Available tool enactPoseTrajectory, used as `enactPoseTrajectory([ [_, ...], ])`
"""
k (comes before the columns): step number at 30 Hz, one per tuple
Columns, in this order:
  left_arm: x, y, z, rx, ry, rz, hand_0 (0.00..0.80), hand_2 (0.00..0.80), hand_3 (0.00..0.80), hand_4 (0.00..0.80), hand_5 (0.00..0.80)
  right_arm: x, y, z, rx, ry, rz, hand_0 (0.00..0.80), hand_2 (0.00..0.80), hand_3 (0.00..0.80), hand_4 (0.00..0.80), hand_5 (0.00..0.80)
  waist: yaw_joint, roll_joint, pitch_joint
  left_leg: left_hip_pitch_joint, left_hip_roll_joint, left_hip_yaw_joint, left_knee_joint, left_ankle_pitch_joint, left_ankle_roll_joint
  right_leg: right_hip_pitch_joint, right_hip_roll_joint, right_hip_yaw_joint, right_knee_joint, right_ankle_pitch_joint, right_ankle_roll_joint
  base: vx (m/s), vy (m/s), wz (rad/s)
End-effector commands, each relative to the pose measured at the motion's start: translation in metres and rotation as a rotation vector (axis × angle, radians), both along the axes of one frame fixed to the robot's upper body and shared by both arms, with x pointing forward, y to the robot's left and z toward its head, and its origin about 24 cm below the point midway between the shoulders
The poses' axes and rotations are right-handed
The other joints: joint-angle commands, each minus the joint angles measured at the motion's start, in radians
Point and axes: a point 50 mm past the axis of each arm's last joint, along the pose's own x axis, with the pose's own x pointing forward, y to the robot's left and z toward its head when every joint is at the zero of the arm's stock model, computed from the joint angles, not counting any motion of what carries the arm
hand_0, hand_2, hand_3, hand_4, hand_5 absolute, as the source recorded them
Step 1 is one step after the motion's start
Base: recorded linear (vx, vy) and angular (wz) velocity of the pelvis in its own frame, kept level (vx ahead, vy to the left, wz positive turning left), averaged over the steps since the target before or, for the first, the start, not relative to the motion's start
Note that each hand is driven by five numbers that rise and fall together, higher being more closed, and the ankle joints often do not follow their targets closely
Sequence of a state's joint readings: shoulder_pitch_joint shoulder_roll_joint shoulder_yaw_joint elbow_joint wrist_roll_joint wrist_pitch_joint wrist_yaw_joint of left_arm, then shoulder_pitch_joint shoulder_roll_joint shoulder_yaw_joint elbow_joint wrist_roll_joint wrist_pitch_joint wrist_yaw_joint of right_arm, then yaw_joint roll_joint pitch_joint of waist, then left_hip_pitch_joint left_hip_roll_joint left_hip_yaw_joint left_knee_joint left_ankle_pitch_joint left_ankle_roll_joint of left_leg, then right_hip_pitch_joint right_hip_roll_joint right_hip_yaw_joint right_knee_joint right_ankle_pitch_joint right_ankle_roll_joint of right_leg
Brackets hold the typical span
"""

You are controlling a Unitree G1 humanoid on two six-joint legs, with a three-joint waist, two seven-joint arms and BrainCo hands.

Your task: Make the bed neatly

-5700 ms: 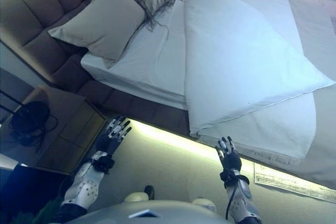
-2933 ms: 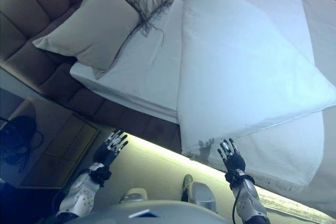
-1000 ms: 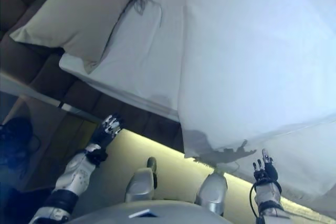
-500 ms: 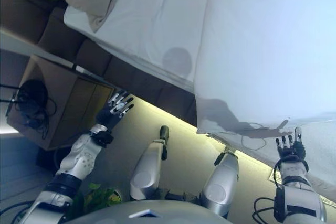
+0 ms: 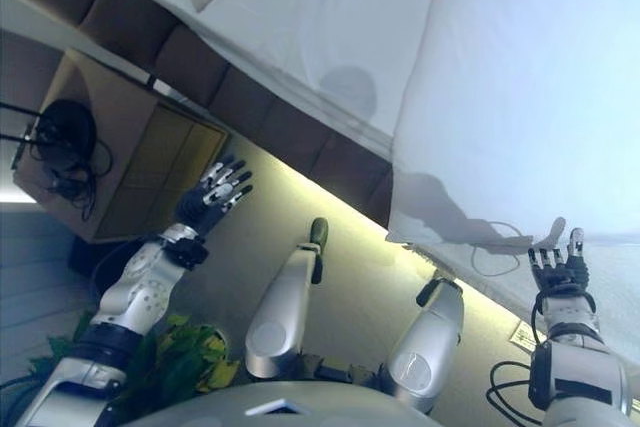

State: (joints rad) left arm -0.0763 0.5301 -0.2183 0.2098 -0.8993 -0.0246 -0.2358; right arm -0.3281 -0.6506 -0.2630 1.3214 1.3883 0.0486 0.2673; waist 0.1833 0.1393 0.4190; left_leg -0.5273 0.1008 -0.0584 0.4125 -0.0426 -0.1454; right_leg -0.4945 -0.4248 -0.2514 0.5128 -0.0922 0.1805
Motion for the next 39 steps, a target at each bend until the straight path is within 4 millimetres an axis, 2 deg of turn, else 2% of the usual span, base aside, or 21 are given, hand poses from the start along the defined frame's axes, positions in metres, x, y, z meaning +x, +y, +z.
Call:
enactPoseTrajectory([
  [1, 0.006, -0.003, 0.021, -0.029, -0.099, -0.032, 0.0, 0.0, 0.0, 0.0, 0.0, 0.005, -0.015, 0.019, -0.029, -0.075, -0.026, 0.0, 0.0, 0.0, 0.0, 0.0, 0.016, 0.009, 0.0, -0.06, 0.024, -0.044, 0.008, 0.032, 0.007, -0.018, -0.035, 0.056, -0.08, 0.095, 0.04, -0.029, 0.004, 0.04],
  [4, 0.009, -0.006, 0.025, -0.027, -0.112, -0.039, 0.0, 0.0, 0.0, 0.0, 0.0, 0.013, -0.018, 0.028, -0.042, -0.104, -0.019, 0.0, 0.0, 0.0, 0.0, 0.0, 0.017, 0.013, 0.01, -0.075, 0.015, -0.035, 0.002, 0.039, 0.014, -0.046, -0.035, 0.059, -0.074, 0.104, 0.041, -0.037, 0.01, 0.02],
  [5, 0.009, -0.006, 0.026, -0.027, -0.113, -0.039, 0.0, 0.0, 0.0, 0.0, 0.0, 0.015, -0.019, 0.031, -0.046, -0.11, -0.016, 0.041, 0.041, 0.041, 0.041, 0.041, 0.018, 0.014, 0.011, -0.077, 0.013, -0.032, -0.003, 0.041, 0.016, -0.051, -0.034, 0.059, -0.075, 0.107, 0.042, 0.0, 0.0, 0.0],
  [6, 0.009, -0.007, 0.026, -0.03, -0.114, -0.038, 0.0, 0.0, 0.0, 0.0, 0.0, 0.017, -0.02, 0.034, -0.05, -0.115, -0.016, 0.226, 0.226, 0.226, 0.226, 0.226, 0.017, 0.016, 0.012, -0.078, 0.011, -0.029, -0.007, 0.044, 0.017, -0.056, -0.034, 0.06, -0.076, 0.109, 0.043, 0.0, 0.0, 0.0],
  [8, 0.011, -0.008, 0.027, -0.034, -0.119, -0.037, 0.0, 0.0, 0.0, 0.0, 0.0, 0.021, -0.023, 0.042, -0.06, -0.134, -0.017, 0.678, 0.678, 0.678, 0.678, 0.678, 0.016, 0.022, 0.016, -0.083, 0.006, -0.022, -0.017, 0.052, 0.022, -0.068, -0.034, 0.061, -0.079, 0.114, 0.043, -0.013, 0.017, 0.01],
  [9, 0.011, -0.009, 0.027, -0.036, -0.12, -0.037, 0.0, 0.0, 0.0, 0.0, 0.0, 0.022, -0.025, 0.045, -0.064, -0.144, -0.018, 0.8, 0.8, 0.8, 0.8, 0.8, 0.016, 0.024, 0.017, -0.084, 0.004, -0.019, -0.022, 0.056, 0.024, -0.073, -0.034, 0.061, -0.081, 0.117, 0.043, -0.023, 0.037, 0.01],
  [17, 0.01, -0.009, 0.027, -0.054, -0.129, -0.044, 0.0, 0.0, 0.0, 0.0, 0.0, 0.025, -0.028, 0.053, -0.084, -0.187, -0.005, 0.8, 0.8, 0.8, 0.8, 0.8, 0.015, 0.029, 0.013, -0.073, -0.002, -0.001, -0.039, 0.061, 0.03, -0.075, -0.035, 0.053, -0.081, 0.122, 0.04, 0.005, 0.012, 0.02],
  [25, 0.005, -0.004, 0.024, -0.067, -0.109, -0.052, 0.0, 0.0, 0.0, 0.0, 0.0, 0.009, -0.022, 0.032, -0.086, -0.154, 0.021, 0.8, 0.8, 0.8, 0.8, 0.8, 0.021, 0.018, -0.02, -0.005, 0.006, 0.011, -0.076, 0.061, 0.031, 0.004, -0.033, 0.018, -0.122, 0.128, 0.039, 0.045, 0.013, 0.03],
  [31, 0.001, 0.001, 0.021, -0.07, -0.098, -0.051, 0.0, 0.0, 0.0, 0.0, 0.0, 0.009, 0.003, 0.009, -0.115, -0.119, 0.096, 0.8, 0.8, 0.8, 0.8, 0.8, 0.035, -0.015, -0.066, 0.101, 0.022, 0.025, -0.16, 0.071, 0.03, 0.142, -0.024, -0.031, -0.221, 0.154, 0.043, 0.113, -0.002, 0.15],
  [34, 0.001, 0.002, 0.018, -0.063, -0.088, -0.05, 0.0, 0.0, 0.0, 0.0, 0.0, 0.017, 0.022, -0.001, -0.122, -0.106, 0.142, 0.8, 0.8, 0.8, 0.8, 0.8, 0.051, -0.043, -0.098, 0.164, 0.03, 0.03, -0.202, 0.072, 0.03, 0.232, -0.021, -0.065, -0.271, 0.166, 0.047, 0.154, -0.053, 0.29],
  [39, -0.004, 0.004, 0.006, -0.04, -0.043, -0.053, 0.0, 0.0, 0.0, 0.0, 0.0, 0.03, 0.054, -0.011, -0.143, -0.067, 0.246, 0.8, 0.8, 0.8, 0.8, 0.8, 0.075, -0.071, -0.161, 0.279, 0.038, 0.041, -0.257, 0.069, 0.032, 0.376, -0.014, -0.116, -0.329, 0.17, 0.054, 0.209, -0.009, 0.29],
])
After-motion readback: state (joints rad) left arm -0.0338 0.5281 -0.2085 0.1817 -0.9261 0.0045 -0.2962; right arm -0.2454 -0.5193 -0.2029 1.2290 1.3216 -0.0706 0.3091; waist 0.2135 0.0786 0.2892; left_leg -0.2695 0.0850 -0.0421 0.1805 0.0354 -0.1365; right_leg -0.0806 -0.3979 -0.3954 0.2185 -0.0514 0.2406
